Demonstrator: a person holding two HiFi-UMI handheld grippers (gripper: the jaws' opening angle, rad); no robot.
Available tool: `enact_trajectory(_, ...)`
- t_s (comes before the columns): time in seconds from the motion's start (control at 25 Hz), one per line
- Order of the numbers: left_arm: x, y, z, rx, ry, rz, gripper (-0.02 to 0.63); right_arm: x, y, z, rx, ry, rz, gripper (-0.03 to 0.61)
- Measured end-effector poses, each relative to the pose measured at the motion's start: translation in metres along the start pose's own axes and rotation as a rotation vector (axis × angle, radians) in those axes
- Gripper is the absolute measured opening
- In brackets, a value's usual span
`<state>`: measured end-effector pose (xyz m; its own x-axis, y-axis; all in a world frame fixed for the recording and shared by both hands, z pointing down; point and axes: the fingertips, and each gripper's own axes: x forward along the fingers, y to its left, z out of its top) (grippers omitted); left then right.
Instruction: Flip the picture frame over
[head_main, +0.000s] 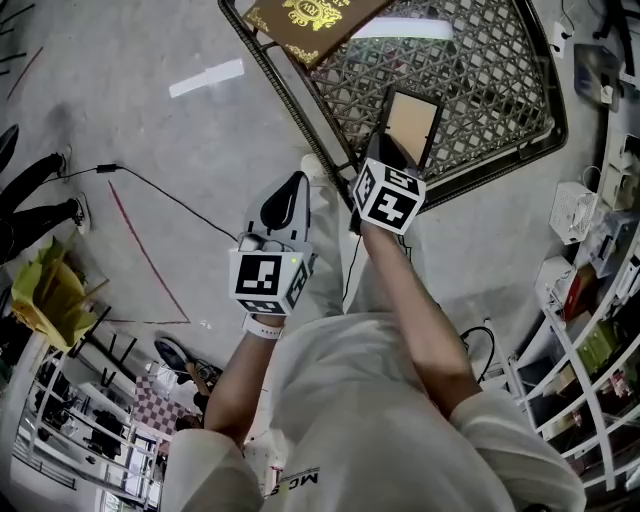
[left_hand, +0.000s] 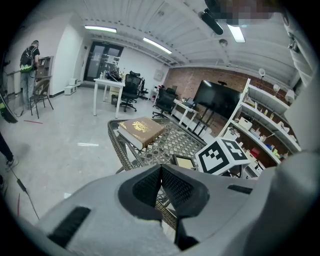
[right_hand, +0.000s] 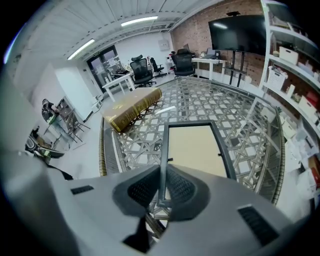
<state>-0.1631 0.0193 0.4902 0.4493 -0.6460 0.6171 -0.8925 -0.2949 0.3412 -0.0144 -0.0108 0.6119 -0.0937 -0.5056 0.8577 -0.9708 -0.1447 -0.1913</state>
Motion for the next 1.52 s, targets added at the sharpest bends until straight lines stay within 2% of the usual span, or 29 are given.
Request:
enact_trajectory(0.4, -0.001, -0.003, 0.006, 0.005, -0.008, 0.0, 0.025, -0.012, 0.004, 0.016, 0.06, -0.024, 0.06, 0.054)
enact_trajectory(0.92, 0.005, -0.015, 0.018, 0.032, -0.009, -0.019, 0.025, -0.03, 0.005, 0.022, 0.107, -0.015, 0.192, 0.054)
enact_trajectory(1.52, 0.018, -0.031, 0.019, 0.049, 0.006, -0.04, 0.025, -0.048, 0.019, 0.038, 0.209, -0.025, 0.501, 0.054)
